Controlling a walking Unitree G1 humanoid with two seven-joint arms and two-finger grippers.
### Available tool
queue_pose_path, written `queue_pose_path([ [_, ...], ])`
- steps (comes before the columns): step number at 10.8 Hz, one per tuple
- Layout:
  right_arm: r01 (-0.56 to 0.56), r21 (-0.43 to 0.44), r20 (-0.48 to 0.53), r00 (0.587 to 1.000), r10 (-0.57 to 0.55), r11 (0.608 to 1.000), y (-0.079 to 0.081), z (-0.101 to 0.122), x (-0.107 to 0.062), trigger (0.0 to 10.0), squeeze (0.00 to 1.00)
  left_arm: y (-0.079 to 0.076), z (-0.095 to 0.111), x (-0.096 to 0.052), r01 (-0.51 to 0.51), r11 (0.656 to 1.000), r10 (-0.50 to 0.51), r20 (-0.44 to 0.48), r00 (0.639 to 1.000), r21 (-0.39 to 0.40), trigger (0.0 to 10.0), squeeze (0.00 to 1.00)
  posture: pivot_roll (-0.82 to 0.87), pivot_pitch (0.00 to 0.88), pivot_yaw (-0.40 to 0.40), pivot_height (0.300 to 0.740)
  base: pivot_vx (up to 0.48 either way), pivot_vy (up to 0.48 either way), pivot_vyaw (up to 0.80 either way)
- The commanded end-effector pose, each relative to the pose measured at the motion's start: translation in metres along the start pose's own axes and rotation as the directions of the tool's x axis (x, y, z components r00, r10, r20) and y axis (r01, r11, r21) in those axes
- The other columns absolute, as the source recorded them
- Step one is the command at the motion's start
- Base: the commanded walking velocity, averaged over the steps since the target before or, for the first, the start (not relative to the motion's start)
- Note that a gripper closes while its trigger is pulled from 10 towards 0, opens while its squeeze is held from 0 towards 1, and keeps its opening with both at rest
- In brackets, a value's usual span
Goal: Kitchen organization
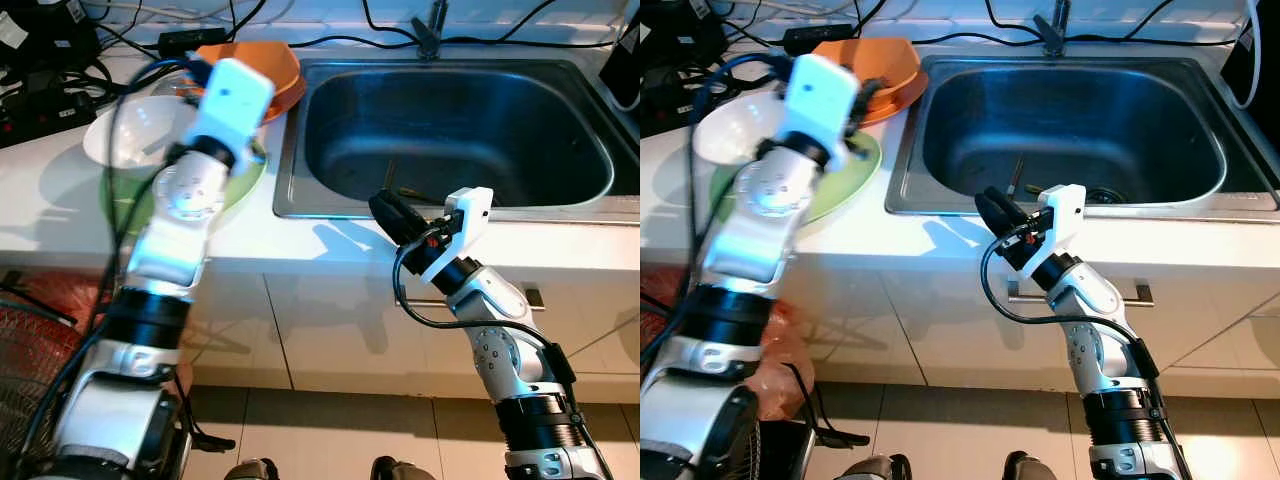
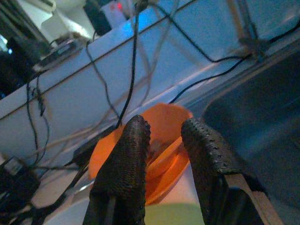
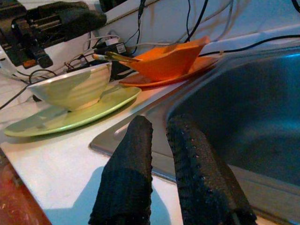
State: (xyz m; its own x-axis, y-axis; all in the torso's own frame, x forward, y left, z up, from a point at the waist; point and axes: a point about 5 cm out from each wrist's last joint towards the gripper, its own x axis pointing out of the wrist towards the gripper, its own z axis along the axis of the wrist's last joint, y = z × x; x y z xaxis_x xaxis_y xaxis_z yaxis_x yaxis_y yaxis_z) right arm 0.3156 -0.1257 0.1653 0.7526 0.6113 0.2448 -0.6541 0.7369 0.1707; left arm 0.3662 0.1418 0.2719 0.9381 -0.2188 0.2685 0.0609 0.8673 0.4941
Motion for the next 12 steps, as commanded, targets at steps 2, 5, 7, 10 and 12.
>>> queue_pose_path([
  [2, 0.013, 0.012, -0.036, 0.999, -0.013, 1.000, -0.002, -0.008, -0.003, 10.0, 0.00, 0.014, -0.009, -0.007, -0.063, 0.997, 0.065, -0.050, 0.997, 0.043, 10.0, 0.21, 0.03, 0.141, 0.044, 0.740, 0.000, 0.000, 0.00],
  [5, 0.001, 0.013, -0.037, 0.999, -0.001, 1.000, -0.001, -0.008, -0.001, 10.0, 0.00, 0.021, -0.024, -0.019, -0.073, 0.996, 0.082, -0.155, 0.985, 0.057, 10.0, 0.00, 0.03, 0.136, 0.043, 0.740, 0.000, 0.000, 0.00],
  [7, -0.002, 0.015, -0.038, 0.999, 0.003, 1.000, 0.000, -0.009, -0.001, 10.0, 0.00, 0.026, -0.030, -0.025, -0.087, 0.995, 0.096, -0.198, 0.975, 0.056, 10.0, 0.00, 0.04, 0.129, 0.045, 0.740, 0.000, 0.000, 0.00],
  [10, -0.006, 0.016, -0.039, 0.999, 0.007, 1.000, 0.001, -0.010, -0.001, 10.0, 0.00, 0.022, -0.044, -0.033, -0.069, 0.996, 0.082, -0.290, 0.954, 0.054, 10.0, 0.00, 0.04, 0.124, 0.045, 0.740, 0.000, 0.000, 0.00],
  [12, -0.005, 0.015, -0.039, 0.999, 0.006, 1.000, 0.000, -0.009, -0.001, 10.0, 0.00, 0.022, -0.048, -0.035, -0.067, 0.996, 0.086, -0.330, 0.940, 0.066, 10.0, 0.00, 0.04, 0.135, 0.041, 0.740, 0.000, 0.000, 0.00],
])
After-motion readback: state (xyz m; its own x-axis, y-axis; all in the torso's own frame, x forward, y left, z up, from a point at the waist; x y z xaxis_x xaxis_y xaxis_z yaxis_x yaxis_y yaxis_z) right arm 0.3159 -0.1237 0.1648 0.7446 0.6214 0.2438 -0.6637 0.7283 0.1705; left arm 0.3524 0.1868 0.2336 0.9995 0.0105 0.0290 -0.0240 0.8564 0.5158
